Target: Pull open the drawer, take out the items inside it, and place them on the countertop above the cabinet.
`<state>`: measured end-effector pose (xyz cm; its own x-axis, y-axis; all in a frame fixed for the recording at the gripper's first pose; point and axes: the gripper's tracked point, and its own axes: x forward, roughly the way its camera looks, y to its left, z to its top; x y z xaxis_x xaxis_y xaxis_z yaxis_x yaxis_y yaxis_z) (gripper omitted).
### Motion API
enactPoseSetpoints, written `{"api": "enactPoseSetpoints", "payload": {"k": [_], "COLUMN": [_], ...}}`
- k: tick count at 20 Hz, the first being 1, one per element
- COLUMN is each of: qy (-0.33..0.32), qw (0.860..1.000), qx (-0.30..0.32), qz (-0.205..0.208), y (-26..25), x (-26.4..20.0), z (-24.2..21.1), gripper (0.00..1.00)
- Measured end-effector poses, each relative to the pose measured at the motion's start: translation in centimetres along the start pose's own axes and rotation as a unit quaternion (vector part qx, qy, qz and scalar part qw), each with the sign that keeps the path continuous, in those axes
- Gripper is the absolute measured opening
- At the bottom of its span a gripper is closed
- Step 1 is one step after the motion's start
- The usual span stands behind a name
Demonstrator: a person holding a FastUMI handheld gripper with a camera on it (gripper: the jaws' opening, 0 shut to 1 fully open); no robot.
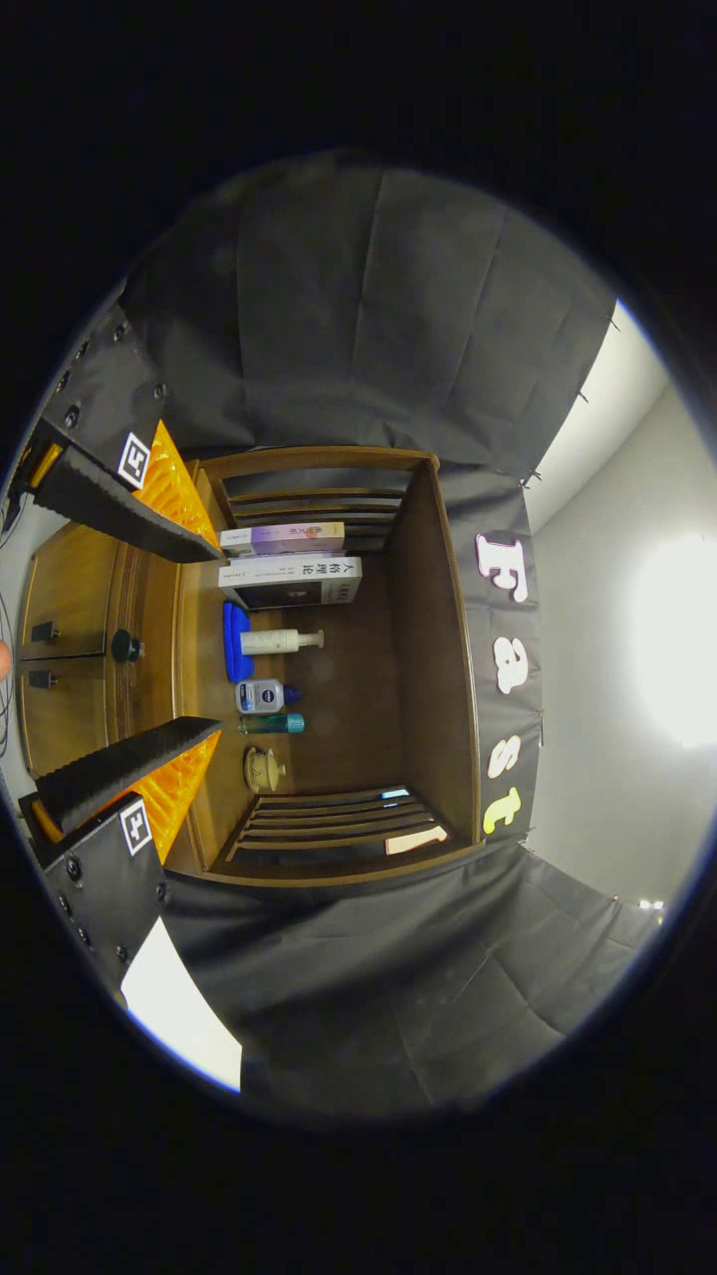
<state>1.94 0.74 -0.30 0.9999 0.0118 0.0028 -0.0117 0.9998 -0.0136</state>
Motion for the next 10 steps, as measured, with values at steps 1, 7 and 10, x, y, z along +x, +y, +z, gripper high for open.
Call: {"api": "enactPoseSetpoints", "payload": {"k": [1,7,10], "qy": [-0.001,0.005,0.012], "qw": [1.0,1.0,1.0], "qx": [0.001,-0.01,-0.017], "qz": [0.002,0.007,0.008], "y": [0.2,1.1,1.5], "x": [0.5,3.7,5.4], "z": [0.1,-0.7,-2.0], "gripper": [0.97,0.97,0.97]}}
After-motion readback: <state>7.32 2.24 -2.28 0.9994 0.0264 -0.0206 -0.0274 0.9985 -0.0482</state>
